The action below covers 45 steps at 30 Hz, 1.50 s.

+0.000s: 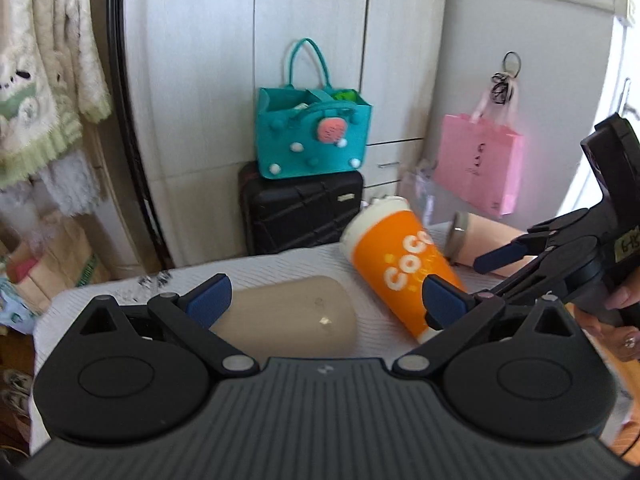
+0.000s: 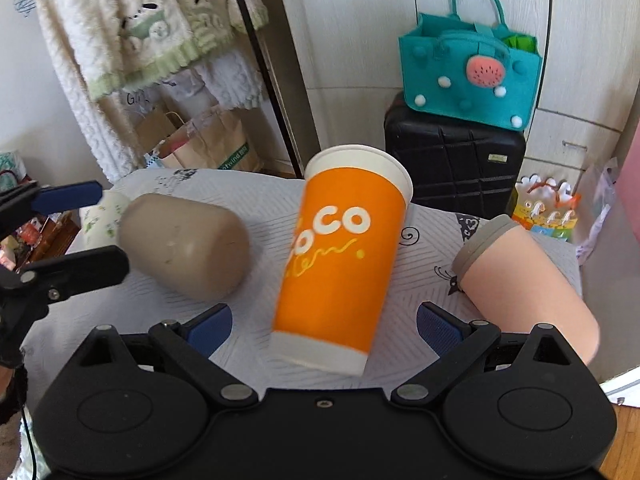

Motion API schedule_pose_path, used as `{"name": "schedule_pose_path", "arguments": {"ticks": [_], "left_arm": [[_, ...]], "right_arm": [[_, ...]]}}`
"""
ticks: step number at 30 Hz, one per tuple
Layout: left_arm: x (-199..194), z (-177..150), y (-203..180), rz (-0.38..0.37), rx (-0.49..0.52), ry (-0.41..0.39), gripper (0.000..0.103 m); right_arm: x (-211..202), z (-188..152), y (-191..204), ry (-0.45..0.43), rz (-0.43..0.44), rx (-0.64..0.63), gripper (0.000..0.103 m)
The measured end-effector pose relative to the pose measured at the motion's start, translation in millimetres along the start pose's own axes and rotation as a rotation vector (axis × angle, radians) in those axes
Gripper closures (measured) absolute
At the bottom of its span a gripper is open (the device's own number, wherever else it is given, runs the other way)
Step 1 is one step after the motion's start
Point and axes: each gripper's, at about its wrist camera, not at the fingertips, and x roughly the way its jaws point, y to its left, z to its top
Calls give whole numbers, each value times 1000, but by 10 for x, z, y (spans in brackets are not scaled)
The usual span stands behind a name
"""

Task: Flip cup upright
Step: 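Move the right tool toward the lying orange COCO cup and straddle it, then close the right tool on the orange cup and lift it off the table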

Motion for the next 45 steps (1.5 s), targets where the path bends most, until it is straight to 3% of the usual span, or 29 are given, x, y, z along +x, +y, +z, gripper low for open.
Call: {"name": "schedule_pose_path", "arguments": {"ticks": [5, 11, 17, 22, 36, 40, 45], "left_arm": [[-30, 21, 73, 20, 3, -25, 0], [-135, -13, 119, 48, 5, -54, 0], [-122, -59, 186, 8, -31, -38, 0], [-166, -130, 194, -7, -44, -30, 0], [-484, -340, 187, -2, -77, -47, 0], [-603, -447, 196, -17, -79, -48, 0], [-702, -539, 220, -62, -87, -22, 0]], "right_arm": [[165, 66, -43, 10, 42, 14, 3], [288, 108, -50, 22, -11, 7, 3], [354, 67, -92, 37, 32, 53, 27], [269, -21, -46, 12, 31, 70, 27], [-242, -602, 260, -105, 7, 94, 31], [-412, -812, 386, -159, -4, 109, 31], [-472, -1011, 555, -159, 26, 142, 31]]}}
